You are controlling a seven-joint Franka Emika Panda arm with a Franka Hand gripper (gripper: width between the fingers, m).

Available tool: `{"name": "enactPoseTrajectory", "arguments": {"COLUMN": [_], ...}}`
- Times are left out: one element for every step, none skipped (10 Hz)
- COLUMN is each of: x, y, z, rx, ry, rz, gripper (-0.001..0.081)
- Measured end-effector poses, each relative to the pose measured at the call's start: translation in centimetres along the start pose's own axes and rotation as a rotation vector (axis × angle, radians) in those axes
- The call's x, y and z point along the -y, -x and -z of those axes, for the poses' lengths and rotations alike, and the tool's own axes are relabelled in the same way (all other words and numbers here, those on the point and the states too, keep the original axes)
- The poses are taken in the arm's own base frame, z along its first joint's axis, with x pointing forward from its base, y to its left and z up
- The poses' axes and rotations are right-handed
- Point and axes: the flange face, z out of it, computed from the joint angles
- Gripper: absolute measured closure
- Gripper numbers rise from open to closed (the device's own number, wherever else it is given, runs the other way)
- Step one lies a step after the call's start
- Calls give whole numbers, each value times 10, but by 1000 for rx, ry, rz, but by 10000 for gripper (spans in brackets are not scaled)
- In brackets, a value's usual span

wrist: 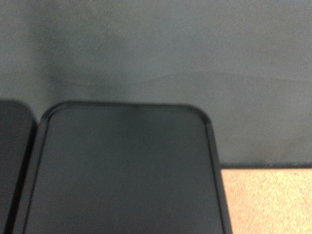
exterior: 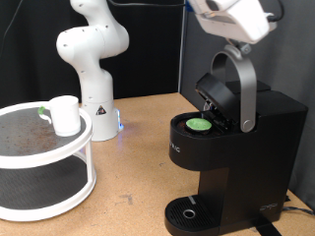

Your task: Make a cup of coffee with the keurig machine

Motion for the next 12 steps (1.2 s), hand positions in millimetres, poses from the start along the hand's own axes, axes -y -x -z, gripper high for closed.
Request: {"name": "enactPoseTrajectory", "arguments": {"x": [-7,-14,-21,-27,-34,-39,-45,-51,-55,-60,-64,-67], "y": [10,20,28,36,44,52,60,67,75,83,90,96], "z": [6,10,13,14,13,9,5,-1,-7,-15,-22,-29], "rx": [10,21,29,40,57,85,110,125,137,147,153,158], "ry": [2,6,14,23,37,52,70,89,107,122,130,136], "rz": [-5,-10,-18,-28,-34,-35,-36,-38,-40,-42,-42,-33], "gripper": [803,803,803,803,803,803,803,803,803,803,803,803]}}
